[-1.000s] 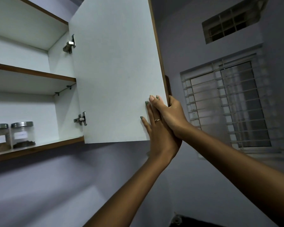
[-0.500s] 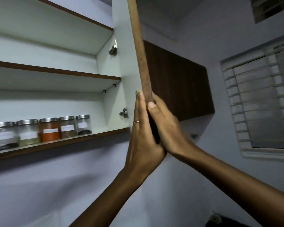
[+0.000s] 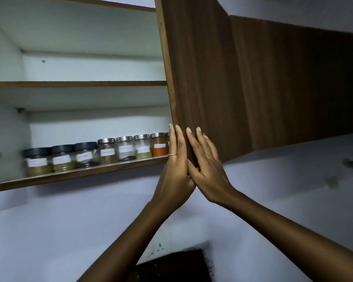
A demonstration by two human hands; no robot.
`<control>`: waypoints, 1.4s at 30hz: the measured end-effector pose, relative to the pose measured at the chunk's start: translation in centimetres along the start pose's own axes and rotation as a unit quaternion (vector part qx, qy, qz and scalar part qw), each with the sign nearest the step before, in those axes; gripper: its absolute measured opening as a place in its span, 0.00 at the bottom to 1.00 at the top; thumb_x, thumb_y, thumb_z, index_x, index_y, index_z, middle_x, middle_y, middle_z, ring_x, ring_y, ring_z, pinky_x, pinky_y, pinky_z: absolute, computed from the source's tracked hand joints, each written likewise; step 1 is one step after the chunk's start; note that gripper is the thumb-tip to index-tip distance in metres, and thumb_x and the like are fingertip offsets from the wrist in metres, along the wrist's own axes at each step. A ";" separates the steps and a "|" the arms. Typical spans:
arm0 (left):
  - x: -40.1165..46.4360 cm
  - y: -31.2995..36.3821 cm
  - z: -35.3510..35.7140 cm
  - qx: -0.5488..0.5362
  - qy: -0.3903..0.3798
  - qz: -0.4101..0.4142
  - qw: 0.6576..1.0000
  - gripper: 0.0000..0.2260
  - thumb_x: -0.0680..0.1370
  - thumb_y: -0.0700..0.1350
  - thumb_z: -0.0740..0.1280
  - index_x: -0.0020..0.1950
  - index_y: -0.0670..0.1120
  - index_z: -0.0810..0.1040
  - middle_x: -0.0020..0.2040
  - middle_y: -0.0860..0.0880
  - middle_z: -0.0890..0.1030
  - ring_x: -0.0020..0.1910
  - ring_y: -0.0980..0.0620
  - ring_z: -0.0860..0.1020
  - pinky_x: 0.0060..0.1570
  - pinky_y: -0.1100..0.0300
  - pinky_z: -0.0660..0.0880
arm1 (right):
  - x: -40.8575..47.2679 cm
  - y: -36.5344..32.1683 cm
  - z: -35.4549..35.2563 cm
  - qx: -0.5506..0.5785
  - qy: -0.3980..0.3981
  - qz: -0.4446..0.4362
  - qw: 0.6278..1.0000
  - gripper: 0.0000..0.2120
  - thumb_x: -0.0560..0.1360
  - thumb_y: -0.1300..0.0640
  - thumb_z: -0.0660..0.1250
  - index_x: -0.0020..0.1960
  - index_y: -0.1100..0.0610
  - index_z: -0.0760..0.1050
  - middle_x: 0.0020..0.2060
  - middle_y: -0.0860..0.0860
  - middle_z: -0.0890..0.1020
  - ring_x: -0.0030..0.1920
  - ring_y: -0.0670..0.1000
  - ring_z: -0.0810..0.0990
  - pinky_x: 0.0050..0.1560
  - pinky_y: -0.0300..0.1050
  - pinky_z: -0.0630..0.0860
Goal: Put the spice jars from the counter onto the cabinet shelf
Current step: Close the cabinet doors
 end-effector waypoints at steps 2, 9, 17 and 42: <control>-0.3 -1.9 -0.5 0.025 -0.012 -0.024 0.999 0.45 0.74 0.35 0.68 0.76 0.45 0.36 0.77 0.46 0.35 0.63 0.84 0.43 0.57 0.81 0.60 | 0.5 0.3 1.7 -0.022 -0.014 -0.006 1.000 0.30 0.76 0.42 0.50 0.72 0.35 0.38 0.76 0.41 0.43 0.76 0.45 0.41 0.73 0.57 0.52; -2.2 -7.9 -1.2 0.099 -0.052 -0.131 0.985 0.47 0.75 0.41 0.66 0.73 0.48 0.28 0.76 0.50 0.31 0.75 0.53 0.51 0.53 0.60 0.73 | 1.2 2.2 8.4 -0.078 -0.093 0.006 0.993 0.29 0.80 0.47 0.53 0.75 0.39 0.42 0.77 0.44 0.41 0.77 0.50 0.40 0.72 0.63 0.49; -3.0 -12.8 0.1 0.191 -0.107 -0.194 0.956 0.47 0.75 0.45 0.68 0.74 0.40 0.31 0.76 0.43 0.31 0.77 0.47 0.36 0.76 0.52 0.46 | 2.4 5.8 13.4 -0.170 -0.131 -0.007 0.977 0.30 0.79 0.44 0.52 0.76 0.42 0.40 0.77 0.49 0.40 0.77 0.54 0.40 0.73 0.63 0.46; -3.8 -17.7 4.6 0.479 -0.114 -0.188 0.849 0.45 0.76 0.58 0.60 0.72 0.38 0.29 0.75 0.38 0.32 0.74 0.41 0.31 0.73 0.49 0.36 | 3.7 10.1 17.8 -0.263 -0.096 -0.089 0.956 0.42 0.73 0.45 0.63 0.75 0.49 0.38 0.77 0.58 0.43 0.76 0.61 0.42 0.71 0.66 0.43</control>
Point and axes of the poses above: each hand's wrist, its own x-axis towards the middle knuckle, its own z-axis out of the palm, y = z × x, the point moved 1 cm from there along x, towards the middle knuckle
